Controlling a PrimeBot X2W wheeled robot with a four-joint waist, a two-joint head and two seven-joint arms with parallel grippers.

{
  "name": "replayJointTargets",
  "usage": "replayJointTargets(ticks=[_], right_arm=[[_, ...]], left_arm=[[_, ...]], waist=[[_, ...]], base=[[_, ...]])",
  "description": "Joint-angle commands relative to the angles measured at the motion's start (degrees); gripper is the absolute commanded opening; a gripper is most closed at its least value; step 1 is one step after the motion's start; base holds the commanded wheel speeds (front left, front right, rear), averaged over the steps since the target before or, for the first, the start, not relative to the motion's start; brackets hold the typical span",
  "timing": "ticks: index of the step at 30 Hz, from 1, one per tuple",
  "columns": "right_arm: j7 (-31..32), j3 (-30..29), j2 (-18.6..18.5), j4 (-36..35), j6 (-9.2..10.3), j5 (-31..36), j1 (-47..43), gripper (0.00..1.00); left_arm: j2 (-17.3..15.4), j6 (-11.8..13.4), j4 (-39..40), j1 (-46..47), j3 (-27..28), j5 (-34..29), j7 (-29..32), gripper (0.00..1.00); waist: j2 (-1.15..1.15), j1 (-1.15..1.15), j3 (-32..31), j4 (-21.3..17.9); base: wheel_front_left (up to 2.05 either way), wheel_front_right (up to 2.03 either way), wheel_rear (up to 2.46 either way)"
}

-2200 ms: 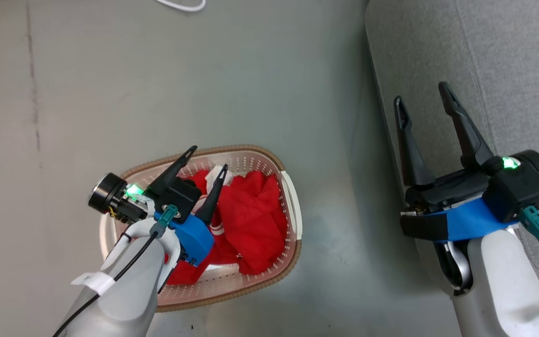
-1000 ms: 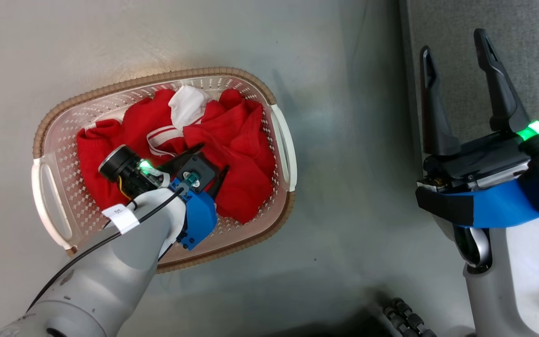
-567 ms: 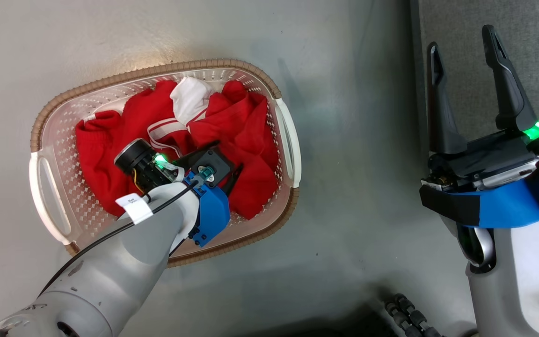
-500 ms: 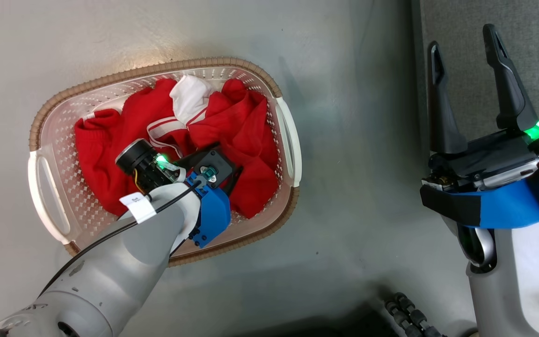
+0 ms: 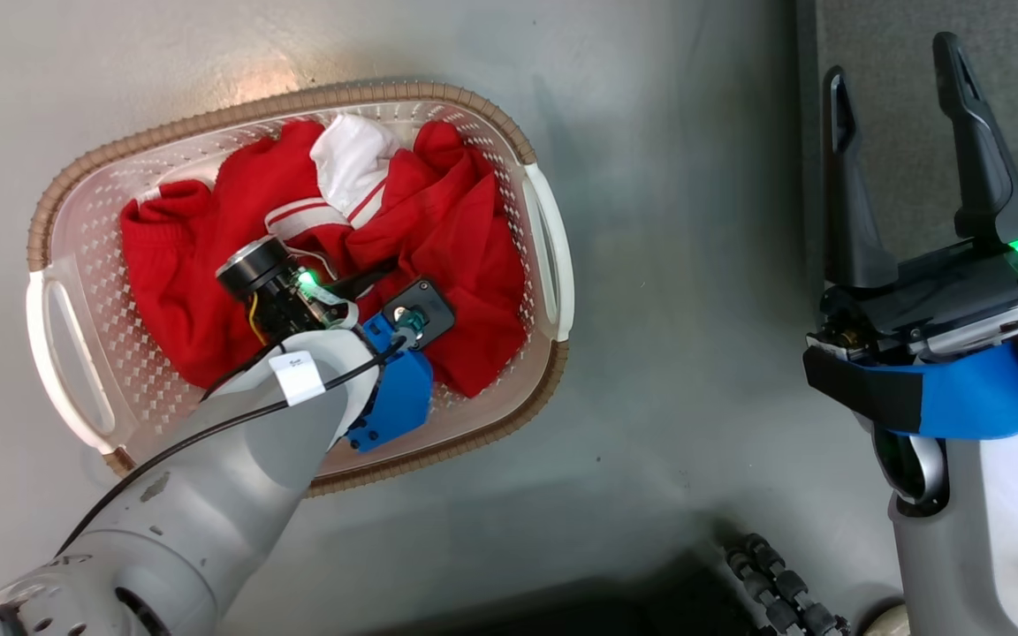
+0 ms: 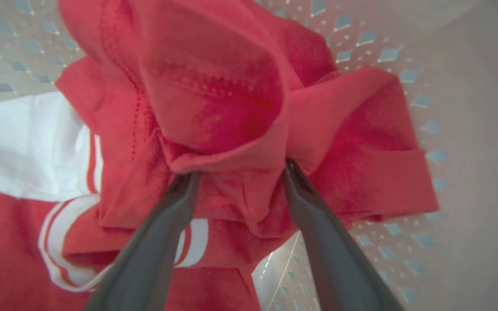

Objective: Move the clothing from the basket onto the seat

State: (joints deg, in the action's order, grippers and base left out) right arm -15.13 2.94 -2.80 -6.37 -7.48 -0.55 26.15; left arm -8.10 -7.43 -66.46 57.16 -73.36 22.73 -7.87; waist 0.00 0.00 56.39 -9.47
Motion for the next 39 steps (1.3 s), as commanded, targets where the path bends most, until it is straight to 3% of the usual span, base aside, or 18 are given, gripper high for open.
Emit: replayJointTargets(ticks=[1,16,17,18,19,30,39], right_arm=[[-0.04,-0.1,-0.16,-0.47,-0.03,0.33,-0.26,1.0],[-0.04,-0.01,-0.16,-1.39,-0.03,0.04,-1.63,1.0],[-0.04,0.04,-0.16,-1.39,-0.03,-0.08,-1.74,1.0],[-0.04,0.06,-0.16,-1.38,-0.03,-0.13,-1.81,1.0],[-0.04,0.07,-0.16,-1.36,-0.03,-0.16,-1.8,1.0],[-0.04,0.41,-0.16,-0.63,-0.03,-0.35,-0.41,1.0],[-0.04,1.02,-0.17,0.96,-0.03,-0.38,0.0,1.0]], left_arm=[[0.48,-0.06,-0.32,1.01,-0.11,0.02,-0.62,1.0],[4.26,-0.06,-2.8,3.14,-0.11,5.32,-4.41,1.0],[4.36,-0.06,-3.0,3.37,-0.11,5.36,-4.61,0.58],[4.44,-0.06,-3.25,3.73,-0.11,4.84,-4.93,0.07],[4.51,-0.06,-3.59,3.55,-0.1,4.85,-4.79,0.0],[5.11,-0.06,-4.64,4.46,-0.1,5.21,-6.46,0.0],[5.07,-0.03,-0.04,2.69,1.83,6.8,-7.41,0.0]], waist=[[0.0,0.0,0.55,0.11],[0.0,0.0,1.84,1.18],[0.0,0.0,1.8,1.17],[0.0,0.0,1.77,1.16],[0.0,0.0,1.73,1.15],[0.0,0.0,0.68,1.48],[0.0,0.0,-4.75,2.91]], base=[[0.0,0.0,0.0],[0.0,0.0,0.0],[0.0,0.0,0.0],[0.0,0.0,0.0],[0.0,0.0,0.0],[0.0,0.0,0.0],[0.0,0.0,0.0]])
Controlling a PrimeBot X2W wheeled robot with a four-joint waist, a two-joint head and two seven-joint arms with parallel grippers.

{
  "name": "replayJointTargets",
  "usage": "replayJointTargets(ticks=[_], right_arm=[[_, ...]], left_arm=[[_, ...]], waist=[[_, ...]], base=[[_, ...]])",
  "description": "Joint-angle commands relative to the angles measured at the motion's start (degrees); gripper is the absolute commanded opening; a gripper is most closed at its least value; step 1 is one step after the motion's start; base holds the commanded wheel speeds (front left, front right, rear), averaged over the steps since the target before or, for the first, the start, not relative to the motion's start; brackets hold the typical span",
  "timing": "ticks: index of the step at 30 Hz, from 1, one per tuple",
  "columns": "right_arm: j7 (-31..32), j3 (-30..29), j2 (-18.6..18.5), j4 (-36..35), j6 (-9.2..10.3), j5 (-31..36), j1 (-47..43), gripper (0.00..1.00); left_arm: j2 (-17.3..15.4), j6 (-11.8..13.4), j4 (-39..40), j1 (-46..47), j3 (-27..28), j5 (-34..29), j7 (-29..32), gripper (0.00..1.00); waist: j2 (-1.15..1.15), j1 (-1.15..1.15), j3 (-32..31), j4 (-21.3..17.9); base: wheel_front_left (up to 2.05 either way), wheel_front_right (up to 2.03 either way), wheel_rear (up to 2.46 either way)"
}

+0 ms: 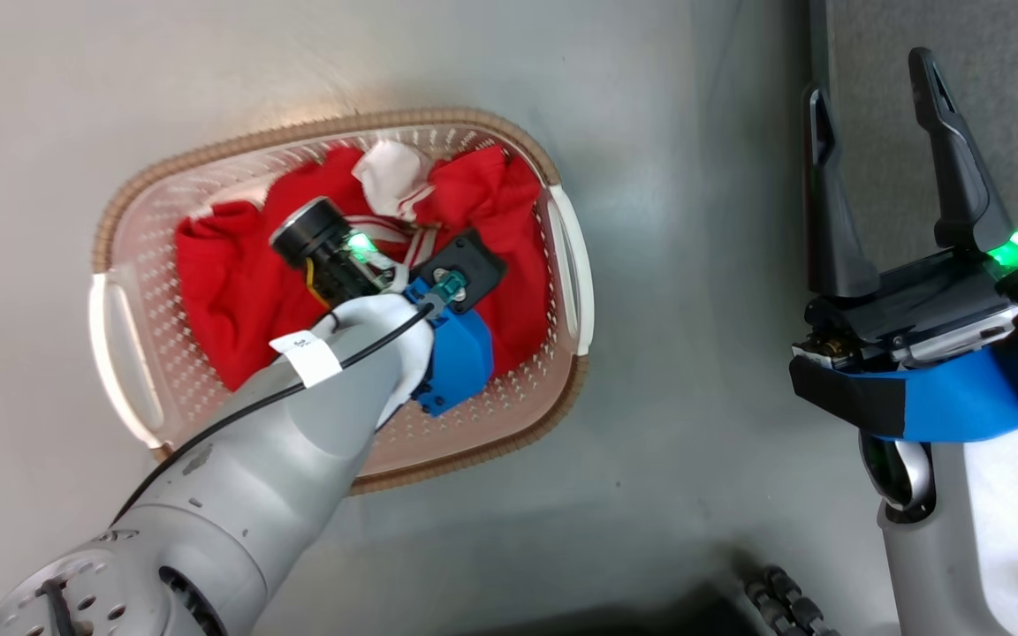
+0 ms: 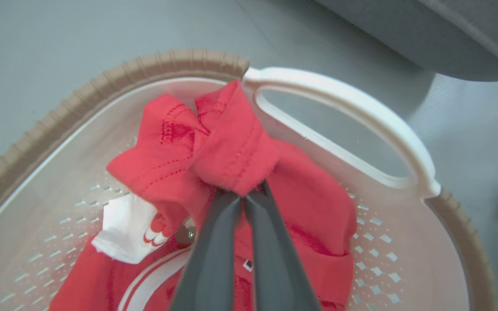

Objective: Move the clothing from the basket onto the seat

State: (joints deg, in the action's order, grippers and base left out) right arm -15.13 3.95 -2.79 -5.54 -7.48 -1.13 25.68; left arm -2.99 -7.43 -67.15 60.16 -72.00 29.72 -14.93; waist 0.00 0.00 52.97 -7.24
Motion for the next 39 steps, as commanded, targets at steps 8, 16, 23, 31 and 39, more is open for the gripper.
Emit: replayJointTargets(ticks=[8,16,23,31,39], right_arm=[[-0.04,0.33,-0.18,2.05,-0.03,0.33,-0.16,1.0],[-0.04,0.37,-0.18,3.88,-0.03,0.62,-1.98,1.0],[-0.04,0.44,-0.18,5.51,-0.03,0.67,-4.05,1.0],[-0.04,0.54,-0.18,7.14,-0.03,0.38,-6.67,1.0],[-0.04,0.43,-0.18,8.09,-0.03,-0.16,-9.31,1.0]], left_arm=[[-2.54,1.47,8.44,-5.28,6.15,-1.94,-0.34,0.0],[-3.98,2.45,14.4,-10.82,12.56,-4.39,-0.34,0.0],[-4.88,2.62,20.95,-16.38,19.95,-7.52,-0.35,0.0],[-5.48,2.09,28.63,-22.38,28.12,-11.75,-0.35,0.0],[-5.62,1.42,35.63,-26.59,35.02,-15.48,-0.35,0.0]], waist=[[0.0,0.0,-8.56,2.22],[0.0,0.0,-15.16,3.48],[0.0,0.0,-21.87,4.57],[0.0,0.0,-29.06,5.49],[0.0,0.0,-34.71,6.52]], base=[[0.0,0.0,0.0],[0.0,0.0,0.0],[0.0,0.0,0.0],[0.0,0.0,0.0],[0.0,0.0,0.0]])
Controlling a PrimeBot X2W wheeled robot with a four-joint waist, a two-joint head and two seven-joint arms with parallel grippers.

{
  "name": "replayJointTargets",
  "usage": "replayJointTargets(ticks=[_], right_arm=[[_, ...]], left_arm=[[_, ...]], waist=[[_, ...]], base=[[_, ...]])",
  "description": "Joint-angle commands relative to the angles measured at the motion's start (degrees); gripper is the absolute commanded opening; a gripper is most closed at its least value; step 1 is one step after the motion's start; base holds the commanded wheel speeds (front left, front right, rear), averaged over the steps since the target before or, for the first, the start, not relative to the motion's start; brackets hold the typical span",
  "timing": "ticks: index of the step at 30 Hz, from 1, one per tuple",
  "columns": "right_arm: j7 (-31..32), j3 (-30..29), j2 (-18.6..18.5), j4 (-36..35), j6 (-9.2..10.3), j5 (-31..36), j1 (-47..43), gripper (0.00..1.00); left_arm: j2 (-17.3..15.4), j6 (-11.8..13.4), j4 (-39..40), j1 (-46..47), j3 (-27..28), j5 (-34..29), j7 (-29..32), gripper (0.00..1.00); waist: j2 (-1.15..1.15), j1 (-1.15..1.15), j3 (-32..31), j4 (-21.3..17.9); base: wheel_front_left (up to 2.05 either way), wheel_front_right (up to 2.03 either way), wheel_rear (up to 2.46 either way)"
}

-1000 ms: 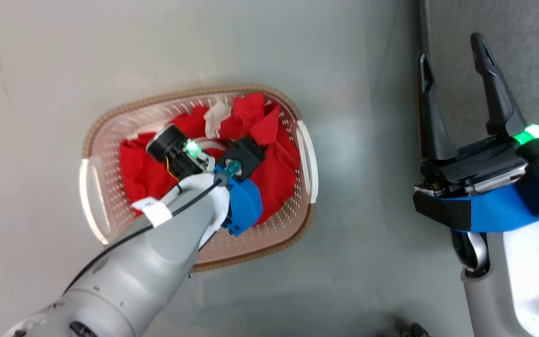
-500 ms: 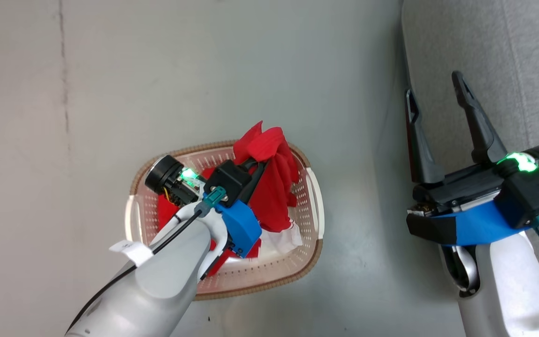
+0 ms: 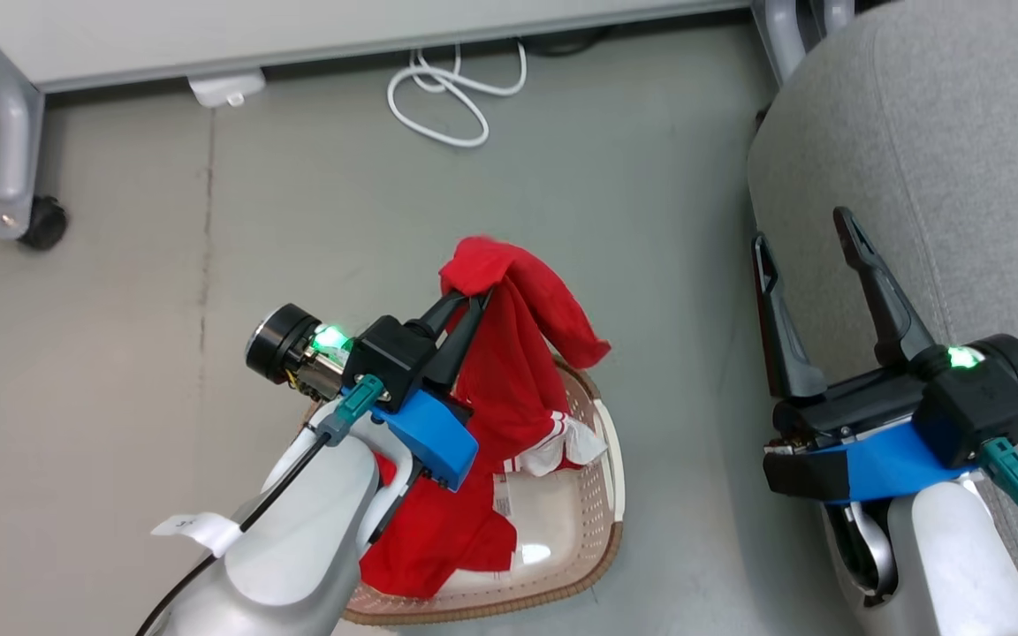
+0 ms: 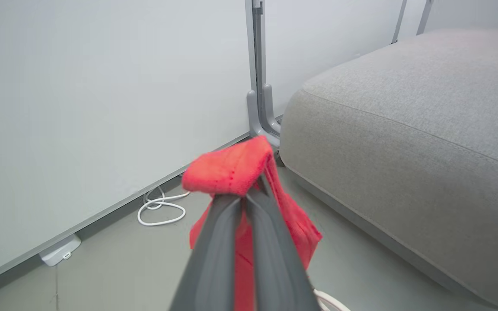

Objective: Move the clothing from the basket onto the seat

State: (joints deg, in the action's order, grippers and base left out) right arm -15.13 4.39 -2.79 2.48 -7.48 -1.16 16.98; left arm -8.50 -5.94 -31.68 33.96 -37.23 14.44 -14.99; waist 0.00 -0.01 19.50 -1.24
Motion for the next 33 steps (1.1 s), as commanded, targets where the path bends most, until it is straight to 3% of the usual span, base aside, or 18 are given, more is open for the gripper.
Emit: replayJointTargets(ticks=[1,15,33], right_arm=[[-0.04,0.04,-0.17,0.19,-0.03,-0.23,-0.89,1.0],[-0.04,0.25,-0.18,0.93,-0.03,-1.47,-4.04,1.0],[-0.03,2.38,-0.17,-0.06,-0.03,-2.58,-5.51,1.0]], left_arm=[[-0.04,-0.08,1.06,-0.68,0.9,-0.55,-0.29,0.0],[0.56,-1.2,13.06,1.13,6.9,-5.05,-0.29,0.0],[1.48,-1.51,16.45,5.53,5.16,-5.1,-0.28,0.0]], waist=[[0.0,0.01,-1.85,0.66],[0.0,0.01,-8.25,1.88],[0.0,0.01,-10.78,2.06]], base=[[0.0,0.0,0.0],[0.0,0.0,0.0],[0.0,0.0,0.0]])
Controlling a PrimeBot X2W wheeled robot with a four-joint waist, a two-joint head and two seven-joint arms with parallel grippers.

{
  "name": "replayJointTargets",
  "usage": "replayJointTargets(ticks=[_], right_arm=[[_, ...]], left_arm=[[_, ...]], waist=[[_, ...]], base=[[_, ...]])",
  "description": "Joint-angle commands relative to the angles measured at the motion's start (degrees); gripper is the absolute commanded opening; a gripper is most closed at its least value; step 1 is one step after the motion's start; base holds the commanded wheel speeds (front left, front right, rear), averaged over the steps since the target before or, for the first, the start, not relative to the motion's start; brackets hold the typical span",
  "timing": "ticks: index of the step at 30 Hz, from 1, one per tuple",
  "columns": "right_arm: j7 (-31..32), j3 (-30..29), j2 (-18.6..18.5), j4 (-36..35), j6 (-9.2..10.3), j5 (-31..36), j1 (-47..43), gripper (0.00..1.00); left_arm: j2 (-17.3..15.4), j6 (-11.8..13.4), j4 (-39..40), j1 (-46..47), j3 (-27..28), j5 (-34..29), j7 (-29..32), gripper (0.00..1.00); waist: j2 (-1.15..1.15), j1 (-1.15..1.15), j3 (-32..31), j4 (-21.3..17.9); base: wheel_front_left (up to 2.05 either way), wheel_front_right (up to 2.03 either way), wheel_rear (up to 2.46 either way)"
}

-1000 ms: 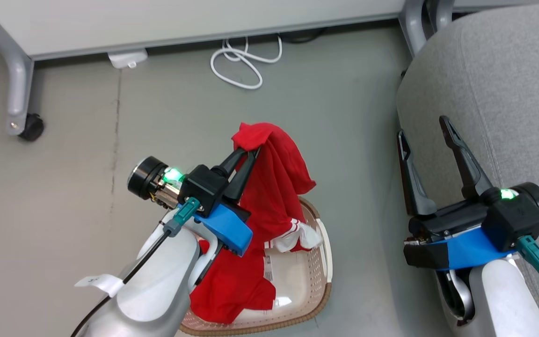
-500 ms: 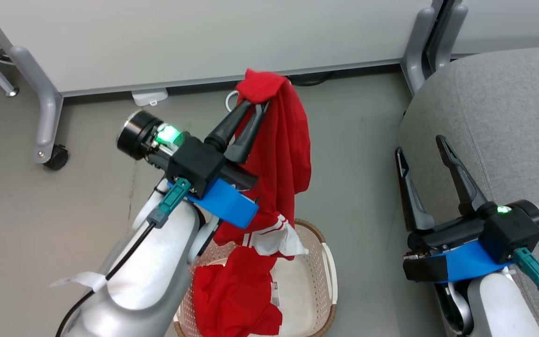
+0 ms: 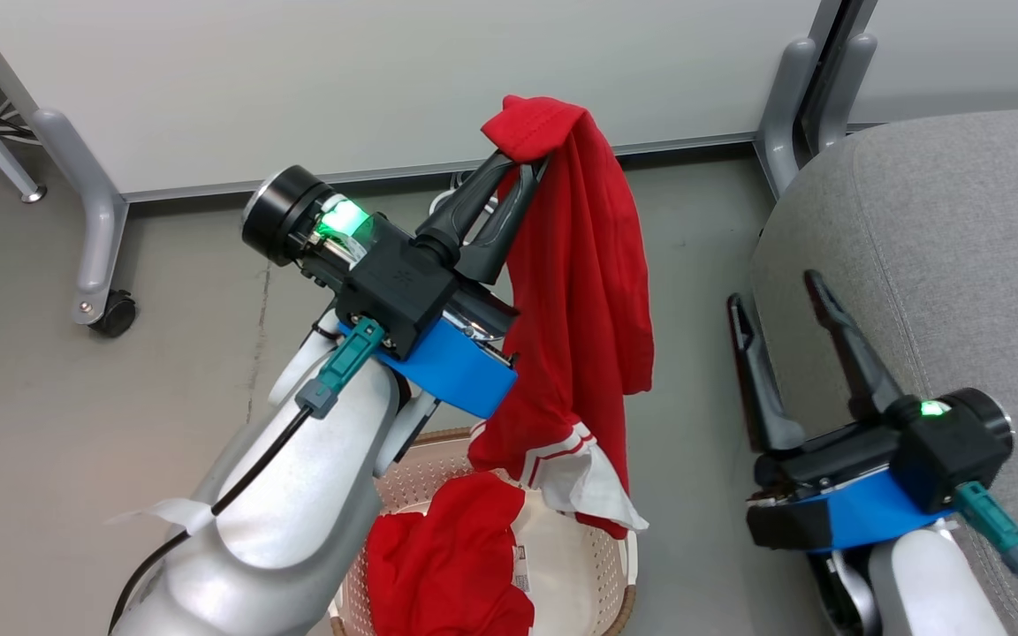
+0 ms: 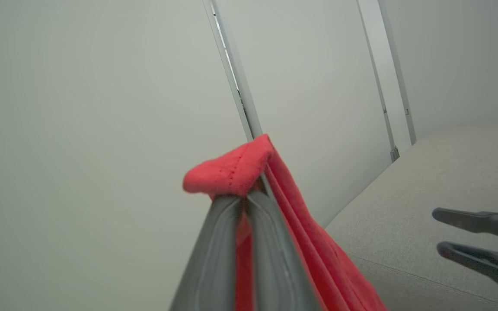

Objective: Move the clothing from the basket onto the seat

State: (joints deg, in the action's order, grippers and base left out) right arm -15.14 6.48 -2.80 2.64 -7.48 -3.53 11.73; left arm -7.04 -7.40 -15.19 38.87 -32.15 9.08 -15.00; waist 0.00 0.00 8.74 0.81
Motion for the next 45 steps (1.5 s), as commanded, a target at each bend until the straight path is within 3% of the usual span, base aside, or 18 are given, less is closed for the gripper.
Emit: replayJointTargets(ticks=[1,9,19,40,41,42,43,44,45], right_arm=[[-0.02,1.08,-0.16,-0.4,-0.03,-0.1,-0.04,1.0],[-0.02,7.09,-0.17,0.64,-0.03,0.8,4.03,1.0],[-0.02,12.1,-0.17,6.96,-0.03,2.07,11.22,1.0],[-0.01,12.64,-0.17,16.81,-0.03,0.7,11.76,1.0],[-0.02,12.58,-0.17,17.19,-0.03,0.47,11.6,0.69],[-0.01,12.48,-0.17,17.58,-0.03,0.26,11.5,0.49],[-0.01,12.48,-0.17,18.18,-0.03,-0.05,11.24,0.2],[-0.01,12.5,-0.17,18.54,-0.03,-0.34,11.12,0.0],[-0.01,12.58,-0.16,18.65,-0.03,-0.43,11.22,0.0]], left_arm=[[0.02,-0.06,-0.08,0.57,-0.11,0.29,-0.27,0.0],[0.64,-0.08,-0.09,0.83,-1.9,0.49,-0.27,0.0],[1.52,-0.08,-0.01,1.39,-4.69,1.09,-0.28,0.0],[2.87,-0.09,1.71,1.06,-6.83,1.57,-0.28,0.0],[2.88,-0.09,1.65,0.98,-6.8,1.57,-0.28,0.0],[2.89,-0.09,1.6,0.88,-6.73,1.58,-0.28,0.0],[2.9,-0.09,1.57,0.77,-6.66,1.59,-0.28,0.0],[2.91,-0.09,1.51,0.68,-6.6,1.58,-0.28,0.0],[2.93,-0.09,1.47,0.57,-6.54,1.59,-0.28,0.0]], waist=[[0.0,0.0,-0.06,0.01],[0.0,0.0,-0.27,0.6],[0.0,0.0,-0.05,1.9],[0.0,0.0,0.11,3.8],[0.0,0.0,0.08,3.78],[0.0,0.0,0.06,3.76],[0.0,0.0,0.03,3.74],[0.0,0.0,0.01,3.71],[0.0,0.0,0.01,3.68]], base=[[0.0,0.0,0.0],[0.0,0.0,0.0],[0.0,0.0,0.0],[0.0,0.0,0.0],[0.0,0.0,0.0],[0.0,0.0,0.0],[0.0,0.0,0.0],[0.0,0.0,0.0],[0.0,0.0,0.0]])
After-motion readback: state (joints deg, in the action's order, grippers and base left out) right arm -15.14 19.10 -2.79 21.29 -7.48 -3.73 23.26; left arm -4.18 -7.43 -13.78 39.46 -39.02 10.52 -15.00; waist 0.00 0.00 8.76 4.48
